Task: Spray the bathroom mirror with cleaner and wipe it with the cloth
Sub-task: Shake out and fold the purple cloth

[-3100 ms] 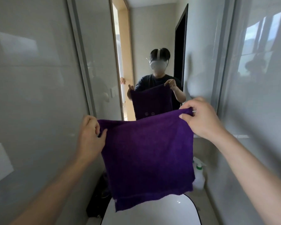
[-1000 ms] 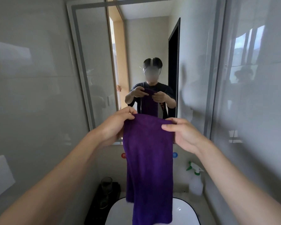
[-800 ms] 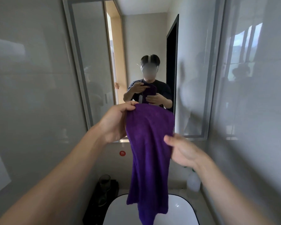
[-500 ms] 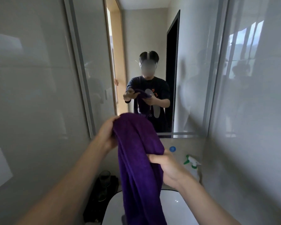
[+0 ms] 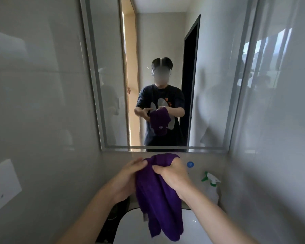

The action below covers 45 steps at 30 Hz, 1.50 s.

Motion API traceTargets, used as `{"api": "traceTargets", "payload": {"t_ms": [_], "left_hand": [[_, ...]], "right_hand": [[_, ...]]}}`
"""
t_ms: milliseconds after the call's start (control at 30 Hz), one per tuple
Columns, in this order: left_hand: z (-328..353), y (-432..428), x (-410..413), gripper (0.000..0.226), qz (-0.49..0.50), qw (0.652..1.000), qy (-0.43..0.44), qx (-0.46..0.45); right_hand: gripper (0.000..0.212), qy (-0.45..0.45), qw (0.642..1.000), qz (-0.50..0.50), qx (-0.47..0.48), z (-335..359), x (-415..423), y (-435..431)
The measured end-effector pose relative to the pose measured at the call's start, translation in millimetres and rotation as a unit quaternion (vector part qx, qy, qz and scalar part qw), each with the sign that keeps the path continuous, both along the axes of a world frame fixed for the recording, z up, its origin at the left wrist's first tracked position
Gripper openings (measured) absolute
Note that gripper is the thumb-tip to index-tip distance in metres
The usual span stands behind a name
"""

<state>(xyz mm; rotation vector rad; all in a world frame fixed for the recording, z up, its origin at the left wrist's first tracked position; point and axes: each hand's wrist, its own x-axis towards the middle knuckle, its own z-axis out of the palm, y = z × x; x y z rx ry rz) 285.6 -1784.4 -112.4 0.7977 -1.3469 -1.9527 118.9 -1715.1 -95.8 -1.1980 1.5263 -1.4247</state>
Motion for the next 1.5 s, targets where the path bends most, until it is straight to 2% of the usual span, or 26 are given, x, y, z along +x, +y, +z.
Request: {"api": "traceTargets", "payload": {"t_ms": [67,167,233,400,567,600,667,733,767,800,867,900,1000,1100,1167,1233,1300,1400,1500], "left_hand": [[6,-1,5,0.084,0.04,0.996,-0.043,-0.065],[19,-7,13,0.063,0.057,0.97,-0.138,-0.192],[27,-11,24,0.055,0.072,0.947,-0.191,-0.25],[27,-20,60,0.051,0.108,0.946,-0.209,-0.225],[-1,-26,100,0.054,0.147,0.938,-0.244,-0.198],[-9,-29,107,0.054,0.153,0.931,-0.266,-0.2],[-24,-34,122,0.051,0.156,0.909,-0.326,-0.208],[-38,-38,135,0.042,0.145,0.881,-0.392,-0.222],[-46,-39,142,0.037,0.139,0.864,-0.422,-0.237],[-54,-40,149,0.033,0.136,0.843,-0.453,-0.255],[-70,-39,162,0.027,0.137,0.788,-0.525,-0.291],[-79,-38,167,0.023,0.137,0.759,-0.557,-0.308],[-104,-34,172,0.018,0.132,0.675,-0.621,-0.377],[-118,-32,169,0.017,0.171,0.611,-0.631,-0.446],[-123,-29,168,0.018,0.179,0.589,-0.646,-0.451],[-136,-25,170,0.017,0.181,0.602,-0.653,-0.423],[-163,-12,172,0.015,0.19,0.649,-0.638,-0.369],[-227,29,185,0.043,0.171,0.706,-0.627,-0.281],[-293,77,203,0.073,0.052,0.755,-0.628,-0.178]], "right_hand": [[0.01,-0.031,0.999,-0.005,0.015,-6,2,-4],[0.011,-0.085,0.995,0.008,0.041,-7,5,-12],[0.019,-0.092,0.993,0.019,0.068,-7,8,-18],[0.035,-0.057,0.988,0.055,0.131,-21,28,-29],[0.046,-0.043,0.982,0.064,0.171,-46,56,-40],[0.052,-0.034,0.981,0.068,0.177,-51,63,-42],[0.078,0.007,0.98,0.081,0.184,-62,80,-47],[0.098,0.089,0.974,0.106,0.179,-75,96,-52],[0.091,0.147,0.965,0.125,0.175,-83,104,-55],[0.076,0.201,0.955,0.139,0.169,-91,111,-57],[0.046,0.276,0.942,0.134,0.139,-109,125,-60],[0.038,0.307,0.936,0.123,0.123,-117,133,-61],[0.025,0.425,0.899,0.073,0.075,-139,151,-62],[0.017,0.529,0.848,-0.005,0.004,-153,155,-65],[0.018,0.512,0.859,-0.002,-0.005,-160,154,-68],[0.021,0.476,0.88,0.007,0.017,-173,157,-65],[0.026,0.46,0.887,0.024,0.037,-200,166,-51],[0.04,0.437,0.886,0.115,0.105,-260,186,-8],[0.068,0.411,0.85,0.255,0.211,-323,204,43]]}}
